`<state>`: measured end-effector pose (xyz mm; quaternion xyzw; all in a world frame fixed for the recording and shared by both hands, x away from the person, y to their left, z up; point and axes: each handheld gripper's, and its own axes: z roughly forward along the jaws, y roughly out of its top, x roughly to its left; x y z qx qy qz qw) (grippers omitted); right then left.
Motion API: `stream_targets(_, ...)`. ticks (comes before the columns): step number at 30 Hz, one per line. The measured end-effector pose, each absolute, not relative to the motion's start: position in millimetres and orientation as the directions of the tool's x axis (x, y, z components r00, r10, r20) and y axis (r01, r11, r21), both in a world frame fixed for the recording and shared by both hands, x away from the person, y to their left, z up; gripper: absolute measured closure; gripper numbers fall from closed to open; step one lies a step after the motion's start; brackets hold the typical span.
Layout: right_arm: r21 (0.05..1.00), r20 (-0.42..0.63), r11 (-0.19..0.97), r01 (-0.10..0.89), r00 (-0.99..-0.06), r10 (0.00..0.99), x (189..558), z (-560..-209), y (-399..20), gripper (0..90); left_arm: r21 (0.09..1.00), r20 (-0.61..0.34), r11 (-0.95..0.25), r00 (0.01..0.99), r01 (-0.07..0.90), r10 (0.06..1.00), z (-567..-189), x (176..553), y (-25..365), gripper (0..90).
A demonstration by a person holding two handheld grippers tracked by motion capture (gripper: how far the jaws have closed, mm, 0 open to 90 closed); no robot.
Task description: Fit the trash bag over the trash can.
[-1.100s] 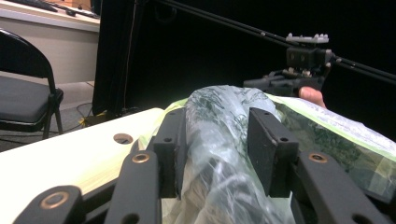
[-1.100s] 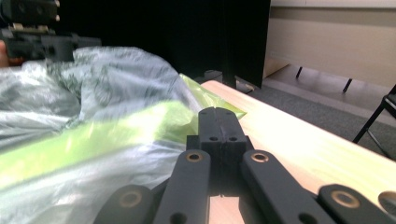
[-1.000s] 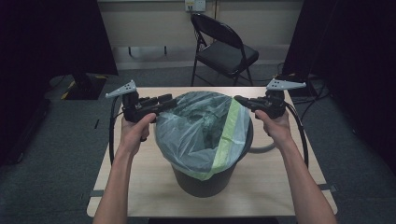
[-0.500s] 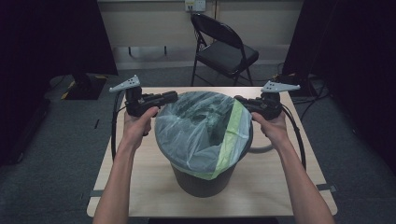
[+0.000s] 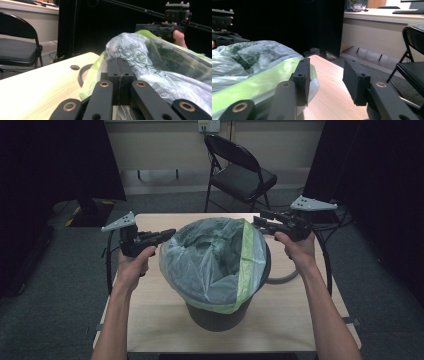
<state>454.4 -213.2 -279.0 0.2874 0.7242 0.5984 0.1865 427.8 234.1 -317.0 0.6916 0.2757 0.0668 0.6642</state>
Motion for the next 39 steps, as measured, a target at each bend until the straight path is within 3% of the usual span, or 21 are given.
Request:
stream_targets(2, 0.975, 0.066, 0.121, 0.184, -0.768, 0.637, 452, -277, -211, 56.4, 0.955, -0.283, 0.053, 0.848, 0.290, 0.448, -317, 427, 239, 87.1)
stream_targets(6, 0.976, 0.066, 0.120, 0.182, -0.770, 0.634, 451, -275, -209, 55.4, 0.947, -0.312, 0.078, 0.831, 0.312, 0.461, -311, 437, 240, 70.0)
stream_targets(10, 0.977, 0.069, 0.115, 0.178, -0.778, 0.625, 452, -273, -207, 54.9, 0.951, -0.302, 0.077, 0.850, 0.299, 0.431, -300, 448, 228, 58.9)
stream_targets(13, 0.978, 0.086, 0.102, 0.184, -0.790, 0.607, 452, -273, -206, 55.0, 0.952, -0.286, 0.036, 0.841, 0.304, 0.459, -299, 456, 212, 52.8)
stream_targets(14, 0.978, 0.086, 0.102, 0.184, -0.791, 0.606, 451, -273, -206, 54.5, 0.950, -0.289, 0.030, 0.840, 0.311, 0.460, -301, 458, 209, 54.1)
stream_targets(20, 0.969, 0.082, 0.147, 0.197, -0.822, 0.564, 442, -273, -203, 48.4, 0.952, -0.297, 0.068, 0.847, 0.299, 0.441, -307, 452, 210, 82.9)
stream_targets(25, 0.968, 0.093, 0.144, 0.205, -0.829, 0.552, 432, -277, -210, 48.5, 0.957, -0.276, 0.056, 0.842, 0.283, 0.464, -305, 438, 219, 89.3)
stream_targets(28, 0.964, 0.093, 0.159, 0.213, -0.830, 0.549, 433, -281, -209, 55.8, 0.963, -0.260, 0.057, 0.846, 0.264, 0.465, -305, 428, 223, 89.2)
stream_targets(34, 0.962, 0.114, 0.147, 0.231, -0.826, 0.552, 451, -281, -198, 87.3, 0.964, -0.253, 0.049, 0.847, 0.261, 0.468, -305, 422, 227, 83.8)
stream_targets(37, 0.961, 0.125, 0.137, 0.239, -0.822, 0.555, 464, -280, -195, 90.0, 0.963, -0.260, 0.059, 0.843, 0.264, 0.471, -305, 424, 228, 76.0)
stream_targets(39, 0.959, 0.130, 0.139, 0.248, -0.817, 0.561, 469, -281, -192, 90.0, 0.959, -0.276, 0.086, 0.833, 0.269, 0.480, -304, 427, 228, 66.0)
